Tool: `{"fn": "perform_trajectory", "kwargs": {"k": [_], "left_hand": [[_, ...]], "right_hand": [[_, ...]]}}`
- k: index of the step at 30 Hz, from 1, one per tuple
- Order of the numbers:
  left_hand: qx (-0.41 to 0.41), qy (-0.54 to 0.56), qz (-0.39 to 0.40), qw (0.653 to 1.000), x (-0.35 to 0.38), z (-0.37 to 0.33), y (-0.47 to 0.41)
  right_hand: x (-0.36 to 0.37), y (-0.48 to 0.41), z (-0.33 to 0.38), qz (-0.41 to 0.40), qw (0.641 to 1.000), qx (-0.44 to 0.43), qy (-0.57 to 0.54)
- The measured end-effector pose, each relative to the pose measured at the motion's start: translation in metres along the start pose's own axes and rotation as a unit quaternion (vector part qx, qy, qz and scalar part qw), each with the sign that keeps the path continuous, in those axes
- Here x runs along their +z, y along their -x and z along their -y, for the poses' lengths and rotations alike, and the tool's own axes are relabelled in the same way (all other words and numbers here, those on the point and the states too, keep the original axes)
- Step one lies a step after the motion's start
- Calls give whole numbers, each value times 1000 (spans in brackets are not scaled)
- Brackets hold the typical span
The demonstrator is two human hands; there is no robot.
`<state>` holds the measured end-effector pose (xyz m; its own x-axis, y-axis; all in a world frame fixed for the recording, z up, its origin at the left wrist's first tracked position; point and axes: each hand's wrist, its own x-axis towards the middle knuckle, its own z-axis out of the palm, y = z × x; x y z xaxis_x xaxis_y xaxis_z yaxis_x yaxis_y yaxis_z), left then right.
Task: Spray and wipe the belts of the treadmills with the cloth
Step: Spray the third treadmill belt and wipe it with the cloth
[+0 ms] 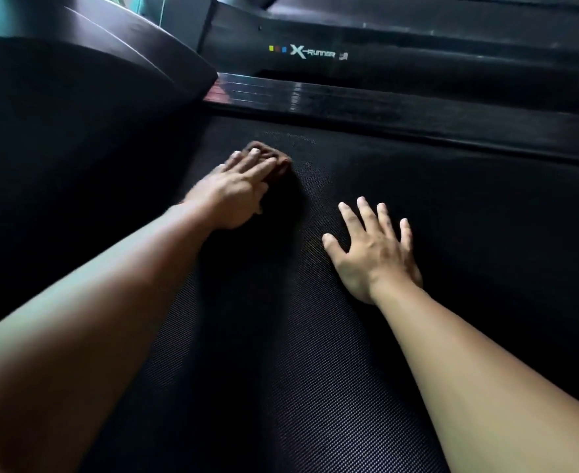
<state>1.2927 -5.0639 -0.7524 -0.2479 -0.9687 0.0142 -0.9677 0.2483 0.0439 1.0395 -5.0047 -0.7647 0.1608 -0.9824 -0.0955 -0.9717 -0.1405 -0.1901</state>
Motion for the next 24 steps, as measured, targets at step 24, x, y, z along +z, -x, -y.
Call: {"fn": "perform_trajectory", "kwargs": {"k": [24], "left_hand": [[15, 19, -8, 1000, -2, -49, -74]], "right_hand": [[-1, -3, -1, 9, 1000, -5, -2]]}}
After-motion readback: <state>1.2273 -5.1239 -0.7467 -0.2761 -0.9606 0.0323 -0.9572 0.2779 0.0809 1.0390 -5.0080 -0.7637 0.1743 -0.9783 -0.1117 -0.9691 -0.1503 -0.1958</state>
